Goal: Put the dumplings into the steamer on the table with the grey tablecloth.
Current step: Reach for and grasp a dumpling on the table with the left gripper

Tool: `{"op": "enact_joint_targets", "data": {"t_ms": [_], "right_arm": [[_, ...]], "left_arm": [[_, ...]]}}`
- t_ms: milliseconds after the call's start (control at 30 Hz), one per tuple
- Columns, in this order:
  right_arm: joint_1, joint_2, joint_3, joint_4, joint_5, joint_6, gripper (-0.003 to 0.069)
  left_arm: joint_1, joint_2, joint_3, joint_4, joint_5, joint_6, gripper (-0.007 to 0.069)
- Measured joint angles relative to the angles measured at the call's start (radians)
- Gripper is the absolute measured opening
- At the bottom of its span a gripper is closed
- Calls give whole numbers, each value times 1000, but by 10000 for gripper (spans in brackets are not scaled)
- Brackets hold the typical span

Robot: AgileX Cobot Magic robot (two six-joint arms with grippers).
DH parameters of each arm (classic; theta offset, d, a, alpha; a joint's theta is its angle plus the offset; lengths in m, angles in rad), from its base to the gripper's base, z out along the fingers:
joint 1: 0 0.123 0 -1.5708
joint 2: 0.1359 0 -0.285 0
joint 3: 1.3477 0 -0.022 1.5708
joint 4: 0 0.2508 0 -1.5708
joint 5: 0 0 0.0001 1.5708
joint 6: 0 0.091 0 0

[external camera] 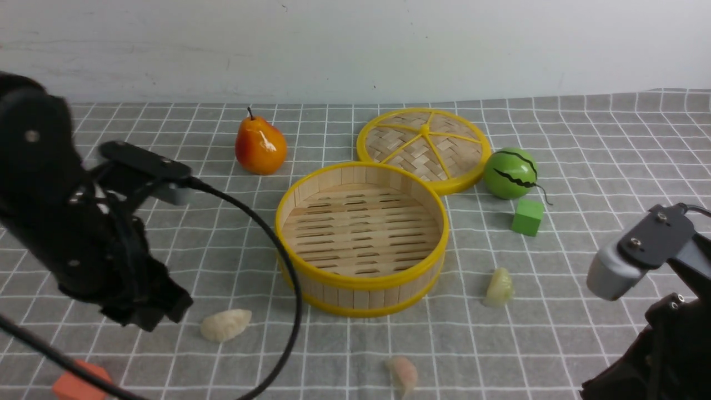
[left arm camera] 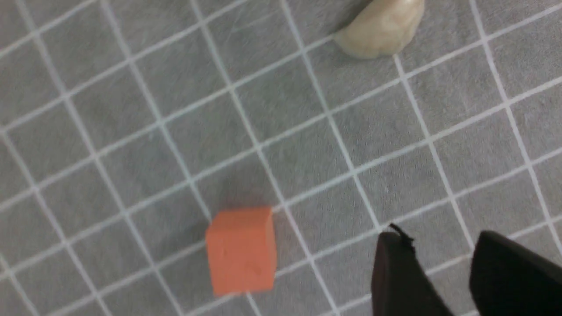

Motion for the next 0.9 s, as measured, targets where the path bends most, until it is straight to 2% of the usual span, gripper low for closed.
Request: {"op": "enact_joint_targets", "data": {"t_ms": [167, 367, 533, 633, 733, 900], "right_arm": [[0, 0, 0, -3, -1, 0, -10], [0, 0, 0, -3, 0, 0, -6], [0, 0, 0, -3, 0, 0, -3], [0, 0, 0, -3, -1, 0, -2], [0, 0, 0, -3, -6, -2, -2], [0, 0, 0, -3, -8, -3, -2]], "left_arm": [[-13, 148, -16, -23, -158, 148, 469], [-13, 275, -16, -26, -305, 214, 511], [-13, 364, -16, -27, -358, 218, 487], [-13, 396, -19, -34, -364, 217, 403], [-13, 398, -26, -47, -360, 187, 287], [-13, 380, -95, -47, -269, 85, 289]]}}
